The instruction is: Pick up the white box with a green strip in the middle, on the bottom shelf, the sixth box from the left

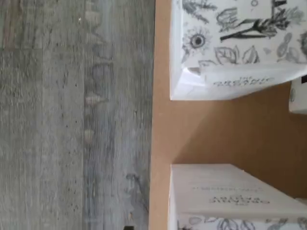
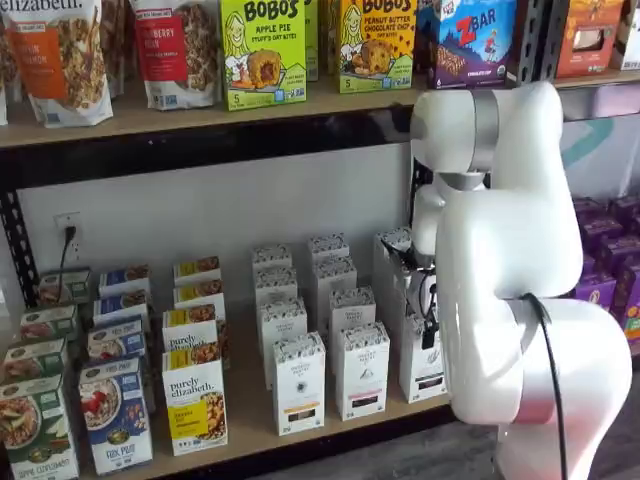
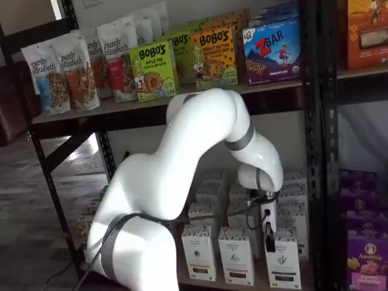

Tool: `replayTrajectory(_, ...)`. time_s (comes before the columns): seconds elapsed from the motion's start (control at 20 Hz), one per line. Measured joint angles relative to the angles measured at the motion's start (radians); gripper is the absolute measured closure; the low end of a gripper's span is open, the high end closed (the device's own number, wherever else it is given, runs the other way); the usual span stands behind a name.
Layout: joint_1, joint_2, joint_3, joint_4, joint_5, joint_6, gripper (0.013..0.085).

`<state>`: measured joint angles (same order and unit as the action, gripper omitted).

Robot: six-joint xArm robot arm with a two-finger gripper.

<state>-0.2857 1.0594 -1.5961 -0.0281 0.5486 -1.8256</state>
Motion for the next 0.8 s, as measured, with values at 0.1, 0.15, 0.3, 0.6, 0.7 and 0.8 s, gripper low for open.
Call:
replayTrajectory(0.1,0.001,0.007,0.001,-0.020,-0.016,0.018,0.0130)
replayTrajectory(0.15,0.002,0.010,0.000,-0.026,-0.021,0.025,0.0130)
replayTrajectory(0.3,0.003,0.024,-0.012,-0.060,-0.018,0.055,0.0130)
replayTrajectory(0.6,0.000,0.034,-0.022,-0.053,-0.020,0.046,0.0130)
replayTrajectory(0.7,-0.001,0.034,-0.022,-0.053,-0.022,0.045,0.0130)
replayTrajectory(0.8,-0.002,0.034,-0.018,-0.054,-0.028,0.046,0.0210)
